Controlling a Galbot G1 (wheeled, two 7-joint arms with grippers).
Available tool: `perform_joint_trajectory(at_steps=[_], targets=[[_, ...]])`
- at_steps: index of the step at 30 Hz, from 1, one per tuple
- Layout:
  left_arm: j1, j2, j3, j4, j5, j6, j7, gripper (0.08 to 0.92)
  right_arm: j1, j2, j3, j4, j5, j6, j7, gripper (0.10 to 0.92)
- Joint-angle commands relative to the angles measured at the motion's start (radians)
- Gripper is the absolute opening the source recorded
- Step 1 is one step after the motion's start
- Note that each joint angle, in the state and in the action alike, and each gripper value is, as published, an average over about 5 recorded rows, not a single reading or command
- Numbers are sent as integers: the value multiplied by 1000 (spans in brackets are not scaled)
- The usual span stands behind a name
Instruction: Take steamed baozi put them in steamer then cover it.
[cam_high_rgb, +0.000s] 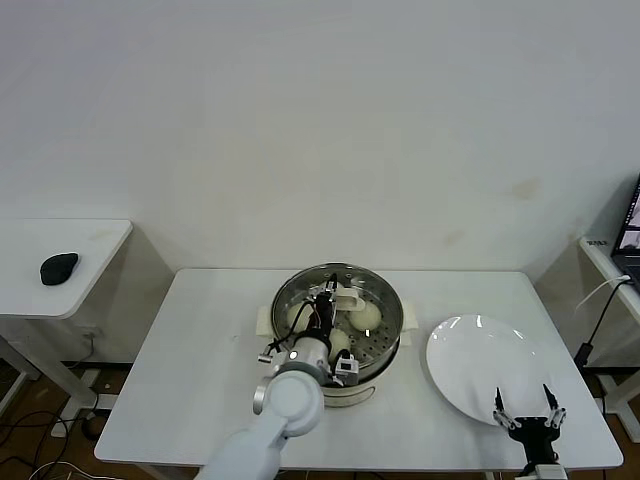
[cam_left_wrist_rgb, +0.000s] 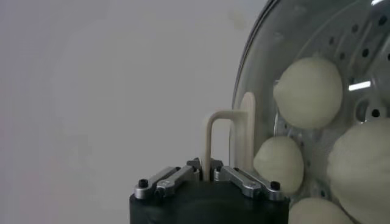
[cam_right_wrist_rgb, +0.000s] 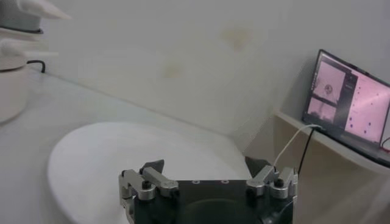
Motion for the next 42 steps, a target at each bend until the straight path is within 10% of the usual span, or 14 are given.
perform_joint_trajectory(at_steps=[1, 23, 32, 37, 42], targets=[[3, -12, -3, -1, 2, -4, -9, 175, 1, -1, -2, -3, -1, 0, -1, 823], [349, 126, -134, -417, -176, -63, -75, 781, -24, -18, -8, 10, -1, 5, -2, 823], [739, 213, -545, -590, -920, -304, -424, 823, -40, -14, -25, 25, 8, 11, -1, 823], [921, 179, -764, -442, -1437, -597, -479, 823, -70, -41, -63, 62, 54, 22, 6, 823], [1023, 177, -772, -393, -1700, -598, -526, 823, -131, -97, -104, 136, 120, 14, 7, 823]])
